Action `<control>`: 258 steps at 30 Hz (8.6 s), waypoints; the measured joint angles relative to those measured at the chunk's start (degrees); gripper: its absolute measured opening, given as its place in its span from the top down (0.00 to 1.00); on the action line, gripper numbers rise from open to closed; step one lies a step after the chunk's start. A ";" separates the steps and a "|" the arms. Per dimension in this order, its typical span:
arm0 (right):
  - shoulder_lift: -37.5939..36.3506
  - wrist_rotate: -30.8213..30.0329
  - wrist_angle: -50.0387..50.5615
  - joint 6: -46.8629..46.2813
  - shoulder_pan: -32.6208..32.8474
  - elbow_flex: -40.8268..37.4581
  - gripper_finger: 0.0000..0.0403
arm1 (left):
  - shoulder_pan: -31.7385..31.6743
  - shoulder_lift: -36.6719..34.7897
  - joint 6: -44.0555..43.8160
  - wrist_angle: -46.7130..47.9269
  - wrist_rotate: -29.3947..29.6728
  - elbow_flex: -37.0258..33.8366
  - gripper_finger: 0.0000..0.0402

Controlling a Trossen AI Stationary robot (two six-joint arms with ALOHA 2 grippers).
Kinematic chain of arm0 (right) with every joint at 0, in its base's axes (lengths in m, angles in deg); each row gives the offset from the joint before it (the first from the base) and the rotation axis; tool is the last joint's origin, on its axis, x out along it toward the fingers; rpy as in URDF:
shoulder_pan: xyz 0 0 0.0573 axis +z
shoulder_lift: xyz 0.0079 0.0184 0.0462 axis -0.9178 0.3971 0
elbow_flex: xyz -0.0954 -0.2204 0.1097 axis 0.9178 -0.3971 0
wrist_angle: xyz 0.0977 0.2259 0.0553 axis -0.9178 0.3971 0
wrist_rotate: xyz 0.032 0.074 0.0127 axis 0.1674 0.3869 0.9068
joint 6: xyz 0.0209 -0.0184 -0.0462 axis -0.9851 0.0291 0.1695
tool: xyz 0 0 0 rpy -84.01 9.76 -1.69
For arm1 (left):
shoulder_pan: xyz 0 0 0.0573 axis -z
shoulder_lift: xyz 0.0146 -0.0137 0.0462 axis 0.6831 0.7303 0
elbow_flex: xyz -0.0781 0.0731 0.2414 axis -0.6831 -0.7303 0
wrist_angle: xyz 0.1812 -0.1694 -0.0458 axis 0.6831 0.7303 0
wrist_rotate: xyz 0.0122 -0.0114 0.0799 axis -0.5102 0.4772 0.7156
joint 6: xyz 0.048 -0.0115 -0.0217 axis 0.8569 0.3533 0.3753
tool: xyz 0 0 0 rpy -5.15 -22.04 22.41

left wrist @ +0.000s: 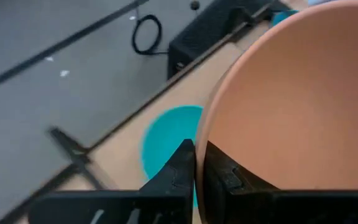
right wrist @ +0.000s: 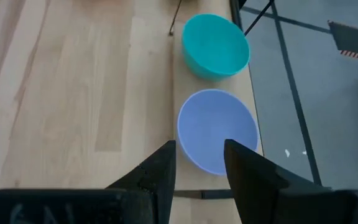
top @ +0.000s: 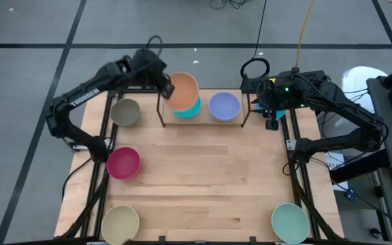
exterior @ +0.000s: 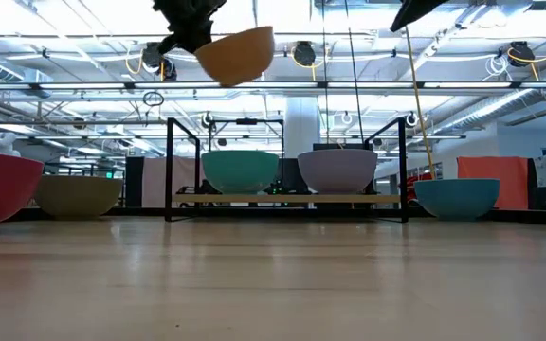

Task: Place and stack bowls onto a shelf
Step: Stack the orange bowl on top of the blue bowl on the shelf, then stack the green bowl on top of the purple bowl on the shelf

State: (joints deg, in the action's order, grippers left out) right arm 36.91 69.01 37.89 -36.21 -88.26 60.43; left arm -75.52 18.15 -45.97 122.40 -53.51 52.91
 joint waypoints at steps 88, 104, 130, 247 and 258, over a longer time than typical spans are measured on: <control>0.76 21.44 28.20 -29.87 9.68 -1.37 0.68 | -2.57 2.19 14.46 7.40 -10.95 10.48 0.72; 0.76 29.62 12.30 -49.42 34.02 -23.51 0.68 | -2.57 2.19 16.78 11.24 -10.93 10.48 0.72; 0.76 24.09 -14.49 -82.19 64.06 -41.25 0.68 | -2.57 2.19 15.74 11.29 -10.95 10.48 0.72; 48.20 10.82 2.80 -5.65 -23.01 17.51 0.99 | -2.55 2.19 11.12 12.60 -4.92 10.48 0.72; 48.05 10.87 -1.65 -3.87 -22.90 17.51 0.84 | -2.56 2.19 11.14 12.60 -4.92 10.48 0.72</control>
State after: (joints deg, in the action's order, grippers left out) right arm 84.96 79.88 36.24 -40.09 -111.16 77.94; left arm -78.08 20.34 -34.83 135.00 -58.43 63.39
